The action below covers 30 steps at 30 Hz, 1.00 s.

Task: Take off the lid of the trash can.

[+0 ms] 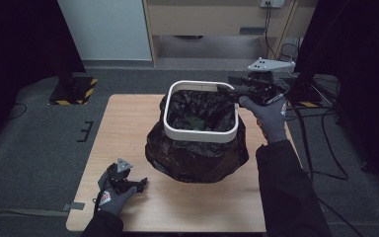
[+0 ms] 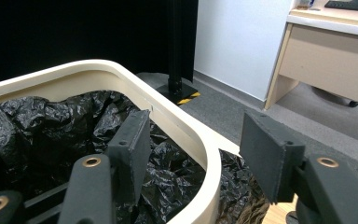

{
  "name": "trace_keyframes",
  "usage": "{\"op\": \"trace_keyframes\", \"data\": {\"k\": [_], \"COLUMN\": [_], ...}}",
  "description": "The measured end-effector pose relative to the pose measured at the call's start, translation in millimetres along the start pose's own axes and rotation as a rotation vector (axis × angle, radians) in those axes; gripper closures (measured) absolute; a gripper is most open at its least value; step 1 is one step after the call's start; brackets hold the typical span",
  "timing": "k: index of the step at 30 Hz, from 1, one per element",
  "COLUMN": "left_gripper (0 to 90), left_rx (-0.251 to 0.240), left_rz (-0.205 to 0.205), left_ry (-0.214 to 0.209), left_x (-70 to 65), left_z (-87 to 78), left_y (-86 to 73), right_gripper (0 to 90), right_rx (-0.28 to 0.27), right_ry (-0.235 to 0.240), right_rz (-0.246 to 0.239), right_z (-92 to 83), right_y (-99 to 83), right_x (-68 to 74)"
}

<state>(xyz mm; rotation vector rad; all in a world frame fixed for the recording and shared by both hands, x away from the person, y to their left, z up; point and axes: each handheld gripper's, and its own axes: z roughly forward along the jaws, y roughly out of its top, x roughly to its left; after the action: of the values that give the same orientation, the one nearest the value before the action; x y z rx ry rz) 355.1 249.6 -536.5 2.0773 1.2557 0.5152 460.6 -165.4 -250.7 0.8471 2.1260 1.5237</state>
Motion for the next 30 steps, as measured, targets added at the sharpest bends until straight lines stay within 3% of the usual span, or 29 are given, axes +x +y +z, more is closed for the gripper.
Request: {"op": "trace_keyframes", "data": {"k": [11, 17, 22, 30], "left_gripper": [0.0, 0.0, 0.0, 0.0], "left_rx": [0.0, -0.002, -0.003, -0.003], "left_rz": [-0.001, -0.002, -0.002, -0.002], "left_ry": [-0.001, -0.001, -0.001, -0.001], "left_x": [-0.1, -0.2, -0.2, -0.2], "left_z": [0.1, 0.3, 0.3, 0.3], "left_y": [0.1, 0.1, 0.2, 0.2], "right_gripper": [49.3, 56.6, 65.5, 71.0], "right_rx": [0.065, 0.105, 0.103, 0.125], "right_ry": [0.023, 0.025, 0.037, 0.002], "right_rz": [-0.006, -0.005, 0.003, -0.014], "right_z": [9.1, 12.3, 12.7, 12.5], "right_y": [0.6, -1.0, -1.2, 1.2], "right_x": [-1.9, -4.1, -4.4, -3.2]}}
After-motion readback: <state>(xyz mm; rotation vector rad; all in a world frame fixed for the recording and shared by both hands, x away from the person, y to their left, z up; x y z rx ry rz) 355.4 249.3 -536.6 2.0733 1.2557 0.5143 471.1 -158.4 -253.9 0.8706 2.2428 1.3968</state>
